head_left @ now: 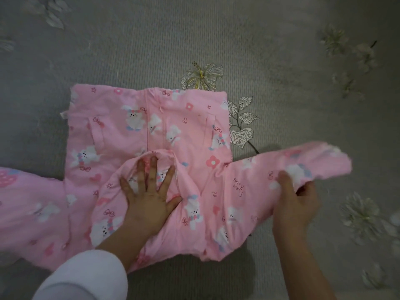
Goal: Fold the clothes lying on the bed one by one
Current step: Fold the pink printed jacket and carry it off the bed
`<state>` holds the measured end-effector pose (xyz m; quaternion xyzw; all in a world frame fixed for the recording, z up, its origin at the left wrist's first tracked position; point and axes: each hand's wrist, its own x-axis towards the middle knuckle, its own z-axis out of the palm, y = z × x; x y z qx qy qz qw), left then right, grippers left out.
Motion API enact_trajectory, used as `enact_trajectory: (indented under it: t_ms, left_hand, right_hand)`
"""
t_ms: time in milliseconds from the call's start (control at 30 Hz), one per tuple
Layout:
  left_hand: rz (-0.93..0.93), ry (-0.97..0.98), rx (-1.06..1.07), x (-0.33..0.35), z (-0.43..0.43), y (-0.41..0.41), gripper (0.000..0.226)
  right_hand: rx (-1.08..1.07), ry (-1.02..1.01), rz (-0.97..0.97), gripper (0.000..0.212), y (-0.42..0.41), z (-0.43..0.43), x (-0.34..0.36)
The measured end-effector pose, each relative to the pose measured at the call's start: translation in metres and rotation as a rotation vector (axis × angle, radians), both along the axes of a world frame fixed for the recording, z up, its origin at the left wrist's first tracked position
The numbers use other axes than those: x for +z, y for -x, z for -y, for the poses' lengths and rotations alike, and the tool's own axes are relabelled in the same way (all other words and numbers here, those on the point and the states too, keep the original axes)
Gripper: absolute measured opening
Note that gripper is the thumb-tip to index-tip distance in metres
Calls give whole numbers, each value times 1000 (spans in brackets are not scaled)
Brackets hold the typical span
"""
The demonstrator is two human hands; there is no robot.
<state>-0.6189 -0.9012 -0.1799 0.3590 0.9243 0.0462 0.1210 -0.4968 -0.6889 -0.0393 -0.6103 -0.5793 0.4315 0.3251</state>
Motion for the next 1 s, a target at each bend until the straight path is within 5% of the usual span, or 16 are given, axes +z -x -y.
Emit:
enact_trajectory:
  t_ms: [233, 333, 433, 600, 767, 900, 1000]
  left_hand:
    - [-79, -24, -8, -4, 1, 0, 76]
    - [-90, -61, 4, -6, 0, -2, 77]
    - [-69, -110, 20, -4, 1, -2, 75]
    - [44, -126, -4, 12, 5, -3, 78]
    - [311, -436, -24, 53, 47, 23, 56]
    - [94, -439, 368, 63, 111, 31, 47]
    - [118, -424, 804, 56, 148, 36, 60]
  right_hand:
    - [553, -227, 34, 11, 79, 49, -24]
    - [753, -154, 156, 45, 106, 65, -46]
    - [997, -167, 433, 59, 111, 79, -64]
    - [1110, -240, 543, 59, 83, 86, -74]
    - [1232, -215, 534, 66, 87, 103, -68]
    - [1272, -170, 775, 87, 101, 112, -83]
    - [1250, -213, 886, 90, 106, 117, -94]
